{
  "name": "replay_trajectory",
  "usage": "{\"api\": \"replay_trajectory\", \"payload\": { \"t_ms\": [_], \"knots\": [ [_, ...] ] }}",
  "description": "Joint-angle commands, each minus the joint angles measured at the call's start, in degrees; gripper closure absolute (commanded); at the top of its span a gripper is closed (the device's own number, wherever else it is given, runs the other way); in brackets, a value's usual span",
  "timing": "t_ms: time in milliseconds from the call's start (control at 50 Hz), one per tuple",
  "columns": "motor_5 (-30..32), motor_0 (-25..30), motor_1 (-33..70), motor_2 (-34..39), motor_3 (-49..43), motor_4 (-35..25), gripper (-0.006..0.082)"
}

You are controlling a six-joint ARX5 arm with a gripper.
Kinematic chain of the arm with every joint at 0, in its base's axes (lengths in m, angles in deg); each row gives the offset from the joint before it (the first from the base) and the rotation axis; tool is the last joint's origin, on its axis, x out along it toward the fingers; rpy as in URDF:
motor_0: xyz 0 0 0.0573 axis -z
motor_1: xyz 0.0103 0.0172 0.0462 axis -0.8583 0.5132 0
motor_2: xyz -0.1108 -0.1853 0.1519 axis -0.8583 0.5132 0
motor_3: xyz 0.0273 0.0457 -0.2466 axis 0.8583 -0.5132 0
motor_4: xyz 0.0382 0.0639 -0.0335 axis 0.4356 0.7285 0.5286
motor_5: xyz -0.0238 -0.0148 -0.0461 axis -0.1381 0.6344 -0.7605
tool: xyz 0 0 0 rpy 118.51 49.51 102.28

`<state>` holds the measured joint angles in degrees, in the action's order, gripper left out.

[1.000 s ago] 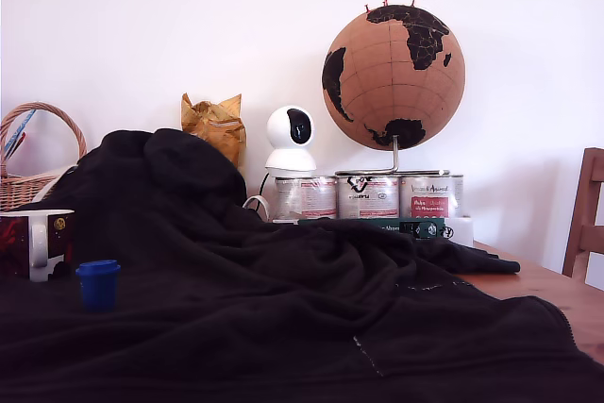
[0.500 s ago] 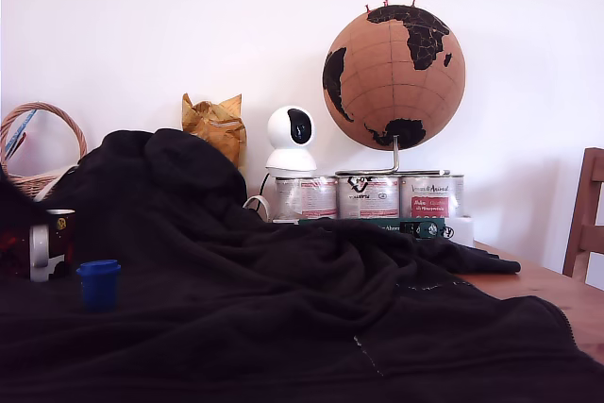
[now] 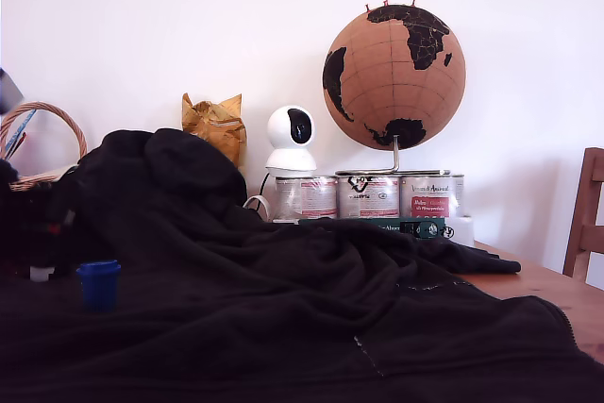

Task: Pick the blue coffee capsule and place it inside the red coffee cup

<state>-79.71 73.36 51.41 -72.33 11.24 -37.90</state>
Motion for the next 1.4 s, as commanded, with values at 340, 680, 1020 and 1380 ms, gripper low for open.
{"api": "replay_trajectory", "payload": {
  "t_ms": [340,680,1020,1380],
  "knots": [
    [1.2,0.1,8.7,-6.9,-1.7,0.0,0.0355],
    [1.2,0.1,8.7,-7.1,-1.7,-0.2,0.0660],
    [1.2,-0.2,8.6,-10.0,3.4,0.0,0.0658],
    [1.3,-5.3,8.6,-23.6,-0.6,1.0,0.0658]
  ]
}}
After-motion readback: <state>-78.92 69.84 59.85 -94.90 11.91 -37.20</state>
